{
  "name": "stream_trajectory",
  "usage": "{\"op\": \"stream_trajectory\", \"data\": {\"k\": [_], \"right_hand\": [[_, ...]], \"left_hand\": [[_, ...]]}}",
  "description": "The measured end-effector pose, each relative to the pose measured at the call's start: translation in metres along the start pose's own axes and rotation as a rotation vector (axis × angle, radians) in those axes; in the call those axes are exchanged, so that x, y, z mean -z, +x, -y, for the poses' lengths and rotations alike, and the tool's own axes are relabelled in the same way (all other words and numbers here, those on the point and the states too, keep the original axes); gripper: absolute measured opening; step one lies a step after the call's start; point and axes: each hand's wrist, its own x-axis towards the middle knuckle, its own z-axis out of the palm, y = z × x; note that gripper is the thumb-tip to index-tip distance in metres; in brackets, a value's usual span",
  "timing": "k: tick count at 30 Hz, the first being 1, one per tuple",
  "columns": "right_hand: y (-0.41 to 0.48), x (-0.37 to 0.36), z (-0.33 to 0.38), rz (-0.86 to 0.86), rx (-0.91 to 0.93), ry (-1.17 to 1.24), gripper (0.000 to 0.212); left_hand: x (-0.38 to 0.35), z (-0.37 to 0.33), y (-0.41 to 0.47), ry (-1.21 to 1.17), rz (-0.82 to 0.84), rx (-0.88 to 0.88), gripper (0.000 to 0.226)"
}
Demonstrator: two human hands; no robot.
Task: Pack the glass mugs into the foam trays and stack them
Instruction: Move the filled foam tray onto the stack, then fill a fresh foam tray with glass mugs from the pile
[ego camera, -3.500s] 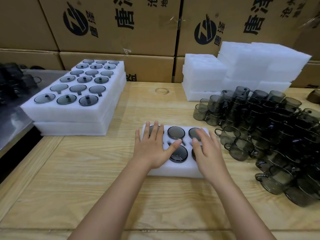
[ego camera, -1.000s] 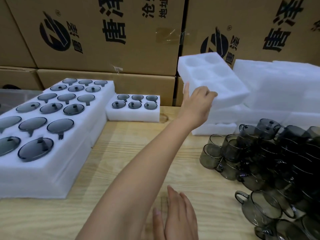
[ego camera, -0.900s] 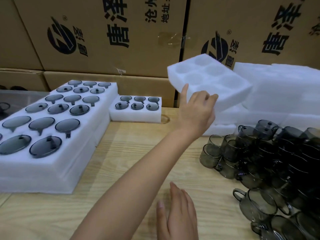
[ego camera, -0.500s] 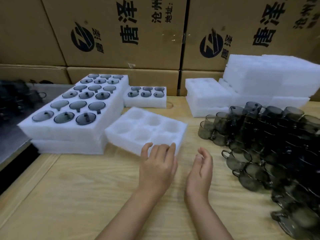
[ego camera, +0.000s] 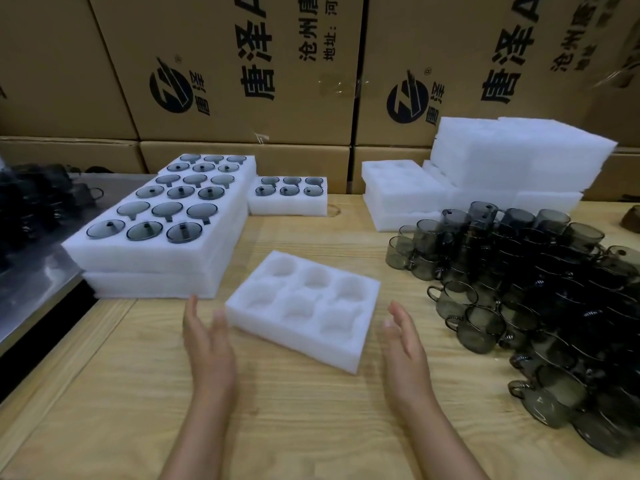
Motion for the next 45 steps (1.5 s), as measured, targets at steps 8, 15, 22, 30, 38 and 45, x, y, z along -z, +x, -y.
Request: {"op": "stream_trajectory", "data": {"k": [8, 15, 22, 30, 38, 45], "right_hand": [[-0.002, 0.001, 0.007, 0.039, 0.024, 0.01, 0.035], [-0.008, 0.033, 0.015, 0.065, 0.02, 0.026, 0.034], [-0.024, 0.066, 0.024, 0.003, -0.044, -0.116, 0.031], [0.013, 0.101, 0.058, -0.388, 0.272, -1.177, 0.029], [0.035, 0.107, 0.047, -0.223, -0.027, -1.71, 0.036], [0.033, 0.1, 0.054, -0.166, 0.078, -1.122, 0.025]], "left_hand": [[-0.007, 0.018, 0.012, -0.285, 0.165, 0.189, 0.05], [0.0, 0.02, 0.006, -0.141, 0.318, 0.103, 0.005], [-0.013, 0.017, -0.005, -0.155, 0.58, 0.08, 0.032], [-0.016, 0.016, -0.007, -0.155, 0.584, 0.069, 0.037], [-0.015, 0.009, -0.007, -0.171, 0.601, 0.052, 0.031], [-0.017, 0.003, -0.002, -0.302, 0.524, 0.04, 0.023]]}}
